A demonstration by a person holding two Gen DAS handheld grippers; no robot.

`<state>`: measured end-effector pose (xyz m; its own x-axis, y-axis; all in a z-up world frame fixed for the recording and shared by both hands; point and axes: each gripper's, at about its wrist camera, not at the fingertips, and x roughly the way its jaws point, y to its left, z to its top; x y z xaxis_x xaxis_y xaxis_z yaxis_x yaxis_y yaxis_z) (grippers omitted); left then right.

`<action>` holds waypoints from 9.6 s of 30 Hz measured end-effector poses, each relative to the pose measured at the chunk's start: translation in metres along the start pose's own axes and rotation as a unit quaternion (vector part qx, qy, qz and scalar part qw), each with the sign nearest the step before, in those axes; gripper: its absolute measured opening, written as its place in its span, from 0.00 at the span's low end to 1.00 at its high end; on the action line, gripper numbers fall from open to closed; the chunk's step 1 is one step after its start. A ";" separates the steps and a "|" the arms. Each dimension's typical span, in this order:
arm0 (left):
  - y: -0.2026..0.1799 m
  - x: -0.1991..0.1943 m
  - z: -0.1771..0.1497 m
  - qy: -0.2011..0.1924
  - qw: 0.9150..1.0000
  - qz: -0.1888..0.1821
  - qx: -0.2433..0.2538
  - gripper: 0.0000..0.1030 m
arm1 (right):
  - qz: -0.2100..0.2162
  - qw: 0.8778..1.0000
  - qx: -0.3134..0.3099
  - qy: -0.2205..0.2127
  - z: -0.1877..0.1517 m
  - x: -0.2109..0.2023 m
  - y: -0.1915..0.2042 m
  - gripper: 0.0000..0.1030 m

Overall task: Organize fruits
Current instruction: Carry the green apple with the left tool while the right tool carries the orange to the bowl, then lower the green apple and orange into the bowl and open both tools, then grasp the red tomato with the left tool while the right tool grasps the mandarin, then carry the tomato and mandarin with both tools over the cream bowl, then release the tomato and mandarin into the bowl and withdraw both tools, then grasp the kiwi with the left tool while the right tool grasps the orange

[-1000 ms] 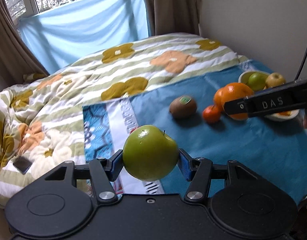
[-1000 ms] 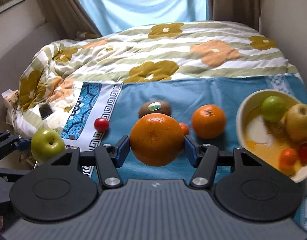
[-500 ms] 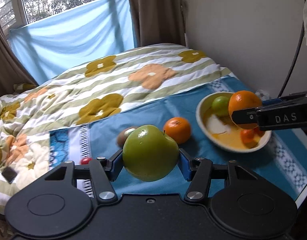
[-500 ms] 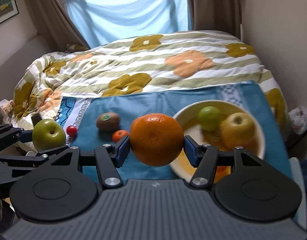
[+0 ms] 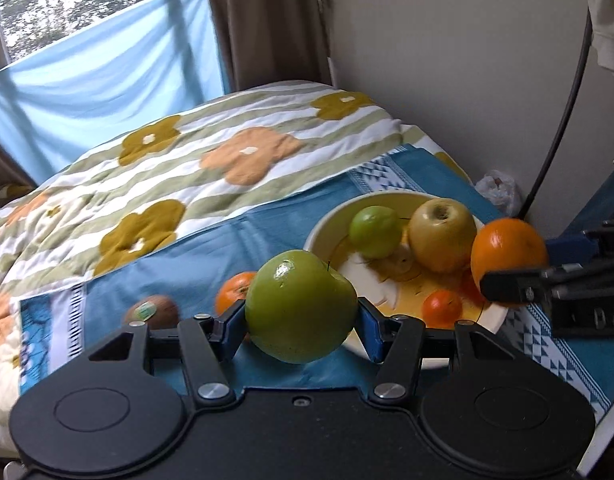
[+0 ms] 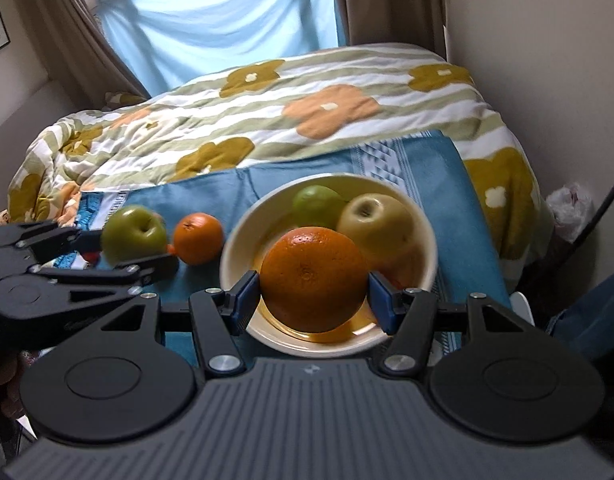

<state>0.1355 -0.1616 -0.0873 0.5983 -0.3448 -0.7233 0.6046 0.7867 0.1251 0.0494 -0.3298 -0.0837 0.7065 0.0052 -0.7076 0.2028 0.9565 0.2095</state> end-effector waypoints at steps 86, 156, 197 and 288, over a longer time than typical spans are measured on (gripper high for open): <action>0.032 -0.094 -0.019 -0.046 0.989 0.105 -0.098 0.93 | 0.025 0.996 -0.076 -0.049 0.026 -0.015 0.010 1.00; 0.242 0.058 -0.086 0.071 0.995 0.010 -0.065 0.36 | -0.068 0.996 0.062 0.019 -0.009 0.167 0.208 0.67; 0.090 -0.067 -0.033 -0.018 0.993 0.071 -0.093 0.36 | -0.005 0.999 0.013 -0.039 0.006 0.010 0.090 0.52; 0.031 -0.096 -0.036 -0.007 0.982 0.136 -0.134 0.83 | 0.014 0.999 0.002 -0.033 0.013 -0.011 0.007 1.00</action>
<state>0.0782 -0.0857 -0.0381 0.7266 -0.1095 -0.6783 0.2635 0.9562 0.1279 0.0517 -0.3268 -0.0660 0.7553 0.0135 -0.6553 0.1846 0.9549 0.2324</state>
